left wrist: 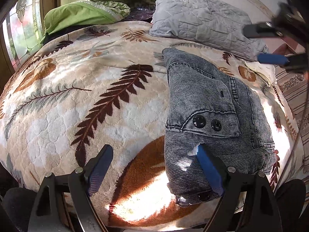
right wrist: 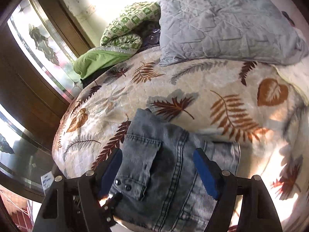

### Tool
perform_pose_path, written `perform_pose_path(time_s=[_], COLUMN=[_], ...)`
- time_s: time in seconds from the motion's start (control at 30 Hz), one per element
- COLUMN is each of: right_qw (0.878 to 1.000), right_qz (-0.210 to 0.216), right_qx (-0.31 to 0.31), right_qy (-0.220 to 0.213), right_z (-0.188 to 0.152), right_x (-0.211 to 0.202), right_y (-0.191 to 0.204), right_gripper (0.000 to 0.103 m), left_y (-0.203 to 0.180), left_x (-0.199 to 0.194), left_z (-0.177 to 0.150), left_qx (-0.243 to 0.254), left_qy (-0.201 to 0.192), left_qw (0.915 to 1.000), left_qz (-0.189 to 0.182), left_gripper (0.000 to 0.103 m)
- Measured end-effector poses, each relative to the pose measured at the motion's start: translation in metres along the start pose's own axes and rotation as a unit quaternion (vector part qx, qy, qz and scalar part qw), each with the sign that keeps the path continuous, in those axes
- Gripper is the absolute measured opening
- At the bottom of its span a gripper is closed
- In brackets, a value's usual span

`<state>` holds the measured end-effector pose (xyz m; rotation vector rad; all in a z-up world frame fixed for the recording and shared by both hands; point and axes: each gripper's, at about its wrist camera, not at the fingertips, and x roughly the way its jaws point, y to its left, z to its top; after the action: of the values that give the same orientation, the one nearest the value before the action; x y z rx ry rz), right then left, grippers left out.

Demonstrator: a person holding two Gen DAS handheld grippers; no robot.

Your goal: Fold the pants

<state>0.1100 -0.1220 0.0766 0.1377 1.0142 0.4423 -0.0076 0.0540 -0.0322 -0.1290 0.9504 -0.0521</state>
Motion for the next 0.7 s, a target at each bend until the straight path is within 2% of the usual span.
perform_pose_path(time_s=[0.1,0.17,0.27,0.37,0.4,0.43,0.5,0.57,0.63,0.7], right_qw=[0.997,0.991,0.979,0.966,0.961,0.957,0.960,0.968,0.978,0.983], right_qz=[-0.005,-0.031,-0.085,-0.103,-0.113,-0.119,-0.122,-0.118,-0.099,-0.082], right_qx=[-0.032,-0.057,-0.098,-0.116,-0.121,-0.123,-0.111,-0.085,-0.033,0.009], right_qy=[0.068,0.114,0.157,0.208,0.223,0.235,0.227,0.206,0.181,0.161], right_z=[0.039,0.054,0.062,0.059,0.056,0.054,0.053,0.053,0.053,0.052], right_x=[0.051,0.089,0.136,0.170,0.178,0.183,0.183,0.176,0.170,0.165], right_y=[0.027,0.045,0.066,0.072,0.071,0.069,0.064,0.056,0.042,0.028], right_gripper=[0.079,0.079,0.078,0.075,0.046,0.032,0.025,0.024,0.025,0.030], left_y=[0.000,0.001,0.003,0.005,0.006,0.007,0.008,0.009,0.008,0.008], left_x=[0.000,0.001,0.002,0.004,0.004,0.005,0.006,0.006,0.006,0.006], left_z=[-0.001,-0.001,-0.001,-0.001,-0.001,-0.001,0.000,0.000,-0.001,-0.002], left_qx=[0.003,0.006,0.005,0.000,-0.001,-0.002,-0.008,-0.011,-0.010,-0.010], left_qy=[-0.003,-0.005,-0.004,0.000,-0.001,0.000,0.003,0.004,0.003,0.001], left_qw=[1.0000,0.9999,0.9998,0.9996,0.9996,0.9995,0.9993,0.9992,0.9993,0.9994], left_qz=[-0.005,-0.008,-0.019,-0.029,-0.030,-0.032,-0.037,-0.039,-0.036,-0.034], left_gripper=[0.089,0.089,0.089,0.089,0.089,0.089,0.089,0.089,0.089,0.089])
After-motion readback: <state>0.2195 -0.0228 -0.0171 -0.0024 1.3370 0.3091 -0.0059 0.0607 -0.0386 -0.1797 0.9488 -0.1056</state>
